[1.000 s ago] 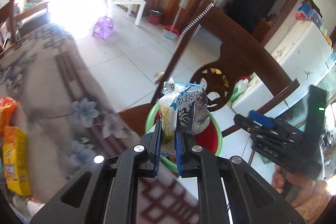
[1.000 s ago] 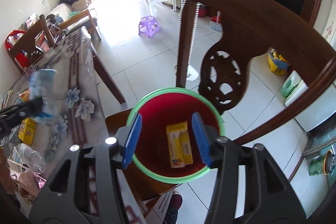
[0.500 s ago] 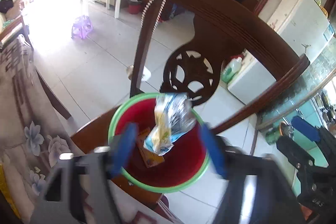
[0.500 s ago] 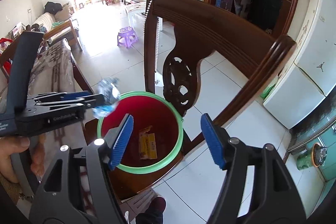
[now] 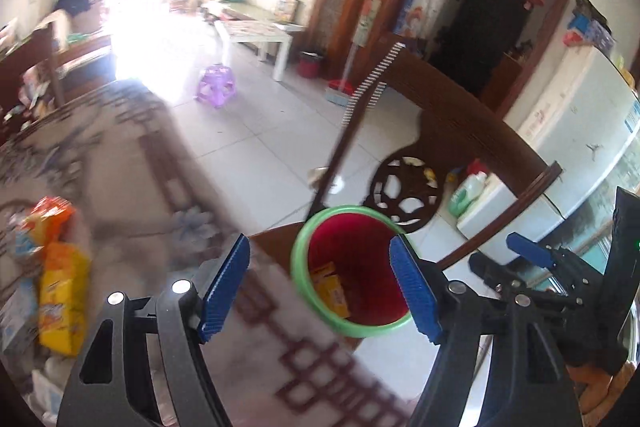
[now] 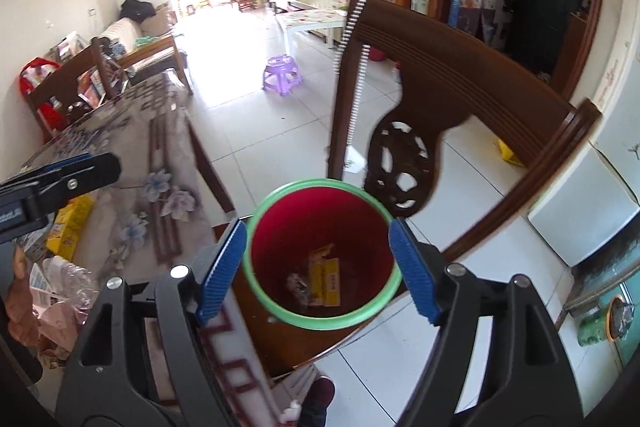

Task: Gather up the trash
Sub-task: 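Move both open tools back over the trash on the table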

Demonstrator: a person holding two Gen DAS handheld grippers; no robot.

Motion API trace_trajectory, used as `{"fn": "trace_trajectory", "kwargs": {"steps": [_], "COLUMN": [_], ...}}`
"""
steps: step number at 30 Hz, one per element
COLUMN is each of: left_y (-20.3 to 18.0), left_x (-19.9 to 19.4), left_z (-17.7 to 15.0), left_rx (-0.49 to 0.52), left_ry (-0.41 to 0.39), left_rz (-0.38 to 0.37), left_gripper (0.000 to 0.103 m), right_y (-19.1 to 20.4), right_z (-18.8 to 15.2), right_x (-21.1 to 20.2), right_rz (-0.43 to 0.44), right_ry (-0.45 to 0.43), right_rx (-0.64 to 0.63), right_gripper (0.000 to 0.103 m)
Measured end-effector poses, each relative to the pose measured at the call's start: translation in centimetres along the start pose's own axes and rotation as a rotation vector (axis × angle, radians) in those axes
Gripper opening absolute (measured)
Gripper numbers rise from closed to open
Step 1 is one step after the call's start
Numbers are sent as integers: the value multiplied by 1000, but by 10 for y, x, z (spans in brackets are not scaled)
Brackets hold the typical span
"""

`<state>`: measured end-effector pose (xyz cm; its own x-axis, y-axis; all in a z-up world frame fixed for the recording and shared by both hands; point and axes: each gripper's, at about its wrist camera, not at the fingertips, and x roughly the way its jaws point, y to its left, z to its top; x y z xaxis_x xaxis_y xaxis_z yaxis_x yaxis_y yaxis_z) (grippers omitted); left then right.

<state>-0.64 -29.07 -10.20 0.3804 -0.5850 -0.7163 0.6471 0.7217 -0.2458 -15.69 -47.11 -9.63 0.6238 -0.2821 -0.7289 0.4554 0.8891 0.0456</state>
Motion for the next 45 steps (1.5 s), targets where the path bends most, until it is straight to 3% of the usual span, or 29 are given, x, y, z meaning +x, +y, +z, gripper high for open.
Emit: {"fn": "trace_trajectory", "kwargs": {"steps": [11,16,20,31,45], "left_y": [175,236,273,311,333], "left_x": [-100,-136,-149,-148,-117], "left_z": [-61,-83,-94,-92,-73], "left_rx": [-237,-287,-301,-167,-111], "left_ry": [-8,-16,-17,11,40], "left_rz": [292,367,380,387,351], "left_gripper": [69,69,69,69,69], "right_y": [123,181,228,348,373], "right_z": [-13,-23,-26,-20,-10], "right_x": [2,4,12,61,85], "right_rz": [136,180,227,278,212], "right_ry": [51,92,142,285,302], "right_rx": [-109,-131,-126,-178,-215], "right_gripper": [75,76,77,79,81]}}
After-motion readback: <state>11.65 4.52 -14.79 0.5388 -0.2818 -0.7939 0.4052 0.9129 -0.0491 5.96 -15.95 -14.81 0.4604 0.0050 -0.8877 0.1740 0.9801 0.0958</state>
